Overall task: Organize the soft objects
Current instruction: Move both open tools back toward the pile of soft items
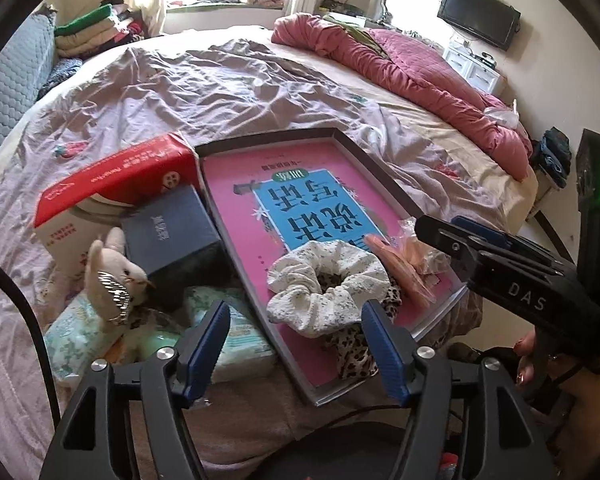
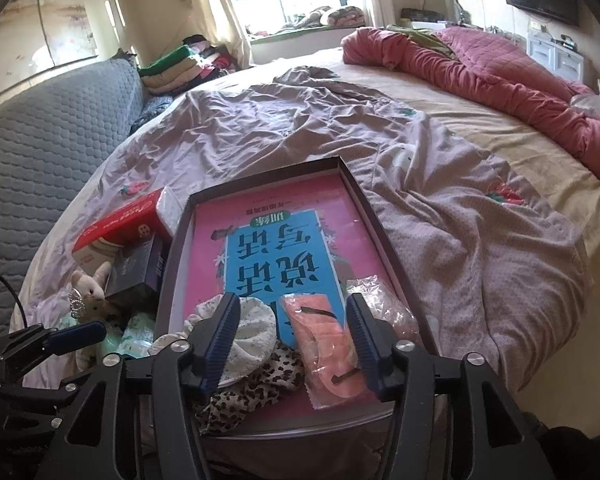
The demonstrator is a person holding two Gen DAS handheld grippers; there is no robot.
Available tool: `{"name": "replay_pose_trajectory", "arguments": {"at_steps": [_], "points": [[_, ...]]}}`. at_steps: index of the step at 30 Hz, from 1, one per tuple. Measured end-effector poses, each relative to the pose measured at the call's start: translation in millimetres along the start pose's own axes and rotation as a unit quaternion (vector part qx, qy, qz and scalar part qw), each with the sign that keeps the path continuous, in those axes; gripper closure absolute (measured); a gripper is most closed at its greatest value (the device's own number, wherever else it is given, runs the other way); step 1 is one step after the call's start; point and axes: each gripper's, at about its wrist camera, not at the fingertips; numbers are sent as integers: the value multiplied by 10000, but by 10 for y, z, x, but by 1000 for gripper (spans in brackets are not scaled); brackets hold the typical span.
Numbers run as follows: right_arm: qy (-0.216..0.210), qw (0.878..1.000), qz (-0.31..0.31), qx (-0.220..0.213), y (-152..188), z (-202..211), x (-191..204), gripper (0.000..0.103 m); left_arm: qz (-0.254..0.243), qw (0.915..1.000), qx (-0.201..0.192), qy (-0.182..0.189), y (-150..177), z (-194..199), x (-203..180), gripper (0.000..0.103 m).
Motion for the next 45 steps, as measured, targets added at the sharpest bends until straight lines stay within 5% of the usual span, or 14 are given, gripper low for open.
{"name": "replay_pose_trajectory", "arguments": {"at_steps": [13, 34, 45], "points": [[-65, 9996, 160, -243, -62, 234, 124, 29, 152, 9994, -189, -234, 45, 320, 177, 33], [-612, 9906, 899, -826, -214, 710, 671, 27, 821, 9928, -386, -785, 143, 866, 905, 33], [-1047, 9879, 747, -869, -204, 757, 874, 26, 972, 9903, -319, -935, 266, 976, 1127, 32]]}}
Point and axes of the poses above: each gripper's, at about its wrist camera, not at the fingertips, and z roughly against the way its jaws point, x to its left, y to its underside, and after that the axes turned 1 degree about -z, right-handed
